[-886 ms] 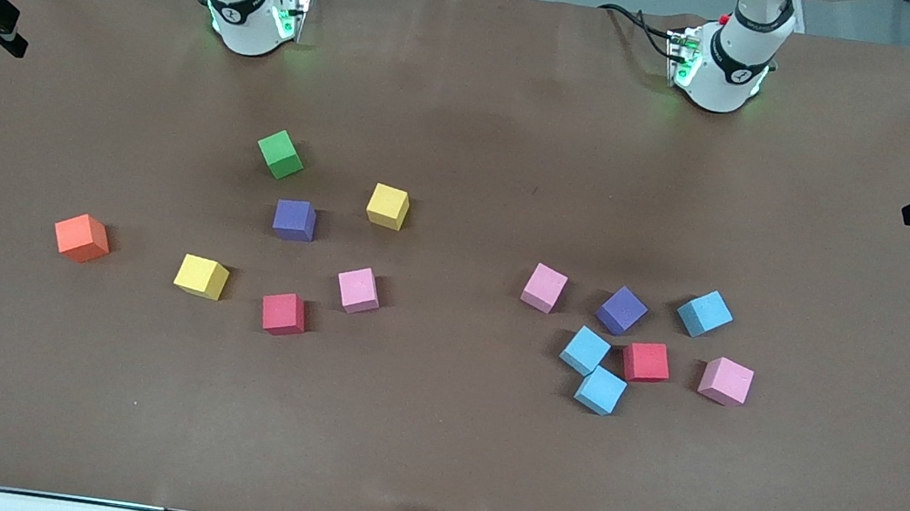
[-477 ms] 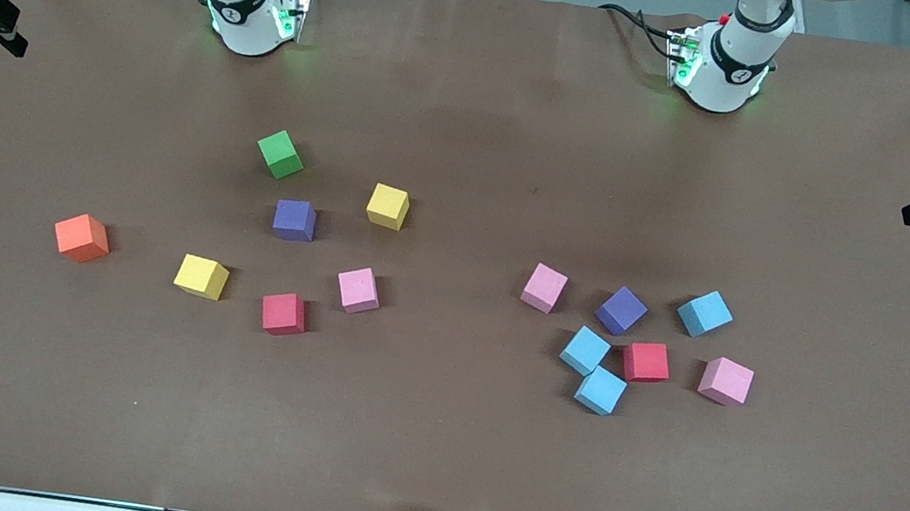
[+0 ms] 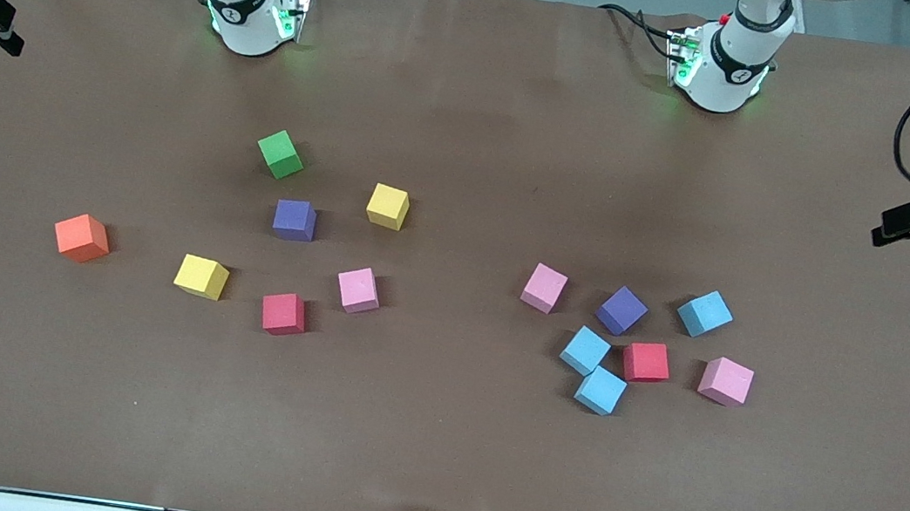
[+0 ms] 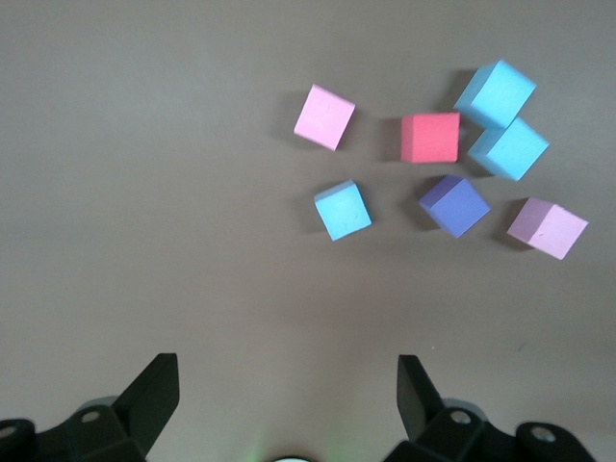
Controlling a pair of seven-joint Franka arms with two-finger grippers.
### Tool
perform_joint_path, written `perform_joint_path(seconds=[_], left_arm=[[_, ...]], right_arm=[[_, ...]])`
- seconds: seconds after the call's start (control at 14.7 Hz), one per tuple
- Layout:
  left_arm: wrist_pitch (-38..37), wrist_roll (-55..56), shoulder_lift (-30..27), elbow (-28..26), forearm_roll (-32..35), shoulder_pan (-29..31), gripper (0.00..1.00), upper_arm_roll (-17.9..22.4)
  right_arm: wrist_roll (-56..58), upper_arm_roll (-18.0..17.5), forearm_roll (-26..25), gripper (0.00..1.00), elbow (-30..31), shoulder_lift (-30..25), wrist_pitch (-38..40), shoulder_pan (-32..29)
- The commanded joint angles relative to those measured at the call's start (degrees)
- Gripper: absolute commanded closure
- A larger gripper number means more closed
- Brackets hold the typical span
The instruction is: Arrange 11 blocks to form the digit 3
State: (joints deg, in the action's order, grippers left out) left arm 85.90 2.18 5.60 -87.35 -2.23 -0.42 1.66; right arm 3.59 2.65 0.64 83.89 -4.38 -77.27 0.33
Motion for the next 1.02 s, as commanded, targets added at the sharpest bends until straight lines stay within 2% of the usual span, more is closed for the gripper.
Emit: perform_joint_path(seconds=[0.0, 0.14, 0.27, 0.68, 0.95], left_arm=[[0.6, 3.2, 4.0, -0.5, -1.2, -0.9, 0.0, -0.3], [3.6, 13.0, 6.4, -2.5, -0.7, -2.3, 0.0, -0.4], [10.7, 21.5, 8.0, -7.0, -0.1, -4.8, 0.0, -0.3], [32.7, 24.2, 6.8, -25.4, 1.4, -5.6, 0.0, -0.5], [45.3, 24.4, 6.4, -34.5, 1.8, -5.6, 0.0, -0.6]], right_arm=[[-0.1, -0.4, 0.8, 0.0, 0.4, -0.8, 0.3, -0.2], [-0.4, -0.4, 0.9, 0.0, 0.4, -0.8, 0.3, -0.2], [-1.9, -0.5, 0.9, 0.0, 0.4, -0.8, 0.3, -0.1], [-1.3, -0.4, 0.1, 0.0, 0.4, -0.7, -0.2, 0.0], [-1.2, -0.3, 0.2, 0.0, 0.3, -0.6, -0.2, -0.2]])
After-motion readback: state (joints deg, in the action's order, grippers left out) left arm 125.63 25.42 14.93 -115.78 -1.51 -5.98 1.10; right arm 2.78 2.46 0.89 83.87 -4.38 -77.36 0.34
